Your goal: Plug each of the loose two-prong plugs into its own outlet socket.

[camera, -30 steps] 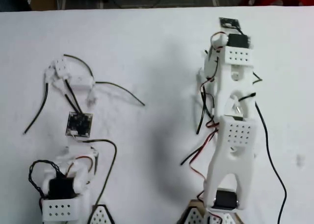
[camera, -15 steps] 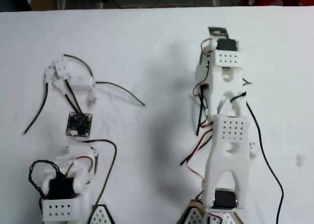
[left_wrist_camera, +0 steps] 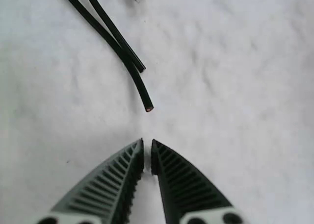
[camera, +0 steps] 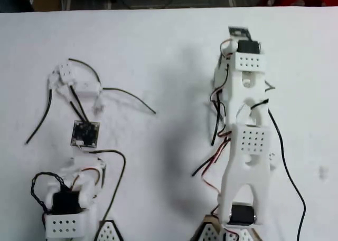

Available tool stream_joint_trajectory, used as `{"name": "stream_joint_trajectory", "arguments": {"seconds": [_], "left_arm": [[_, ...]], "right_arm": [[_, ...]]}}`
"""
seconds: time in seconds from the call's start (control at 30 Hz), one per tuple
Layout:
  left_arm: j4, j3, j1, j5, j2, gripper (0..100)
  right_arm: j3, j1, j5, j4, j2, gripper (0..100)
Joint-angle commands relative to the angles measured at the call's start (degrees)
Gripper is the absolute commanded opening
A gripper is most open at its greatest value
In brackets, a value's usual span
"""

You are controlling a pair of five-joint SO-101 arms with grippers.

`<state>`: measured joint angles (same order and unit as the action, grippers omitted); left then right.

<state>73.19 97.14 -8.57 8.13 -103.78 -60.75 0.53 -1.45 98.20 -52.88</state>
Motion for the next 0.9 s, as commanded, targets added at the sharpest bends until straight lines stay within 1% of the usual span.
{"name": "stream_joint_trajectory", "arguments": {"seconds": [0.0, 0.07, 0.13, 0.3, 0.47, 0.57, 0.63, 0.73, 0.87], "left_arm": [[0.4, -0.2, -0.4, 0.3, -0.5, 5], [0.4, -0.2, -0.4, 0.3, -0.5, 5], [0.4, -0.2, -0.4, 0.3, -0.5, 5], [0.4, -0.2, -0.4, 0.3, -0.5, 5], [0.4, -0.2, -0.4, 0.3, -0.5, 5], [0.4, -0.2, -0.4, 0.3, -0.5, 5], [0.4, -0.2, -0.4, 0.3, -0.5, 5], [0.4, -0.2, -0.4, 0.3, -0.5, 5], [0.4, -0.2, -0.4, 0.3, -0.5, 5]], "right_arm": [[-1.8, -3.2, -0.1, 0.6, 10.9, 8.0], [-0.1, -6.2, 0.2, 0.6, 15.5, 8.0], [4.6, -10.8, 0.3, 0.6, 21.1, 8.0], [24.0, -26.6, 0.2, 0.4, 33.4, 8.0], [39.6, -41.5, -0.3, 0.2, 38.0, 8.4], [46.2, -48.0, -3.0, -1.8, 37.9, 8.4], [51.2, -50.3, -4.7, -5.5, 37.8, 8.4], [57.1, -51.1, -5.5, -11.5, 36.0, 9.9], [59.8, -50.8, -5.5, -14.5, 31.5, 22.4]]}}
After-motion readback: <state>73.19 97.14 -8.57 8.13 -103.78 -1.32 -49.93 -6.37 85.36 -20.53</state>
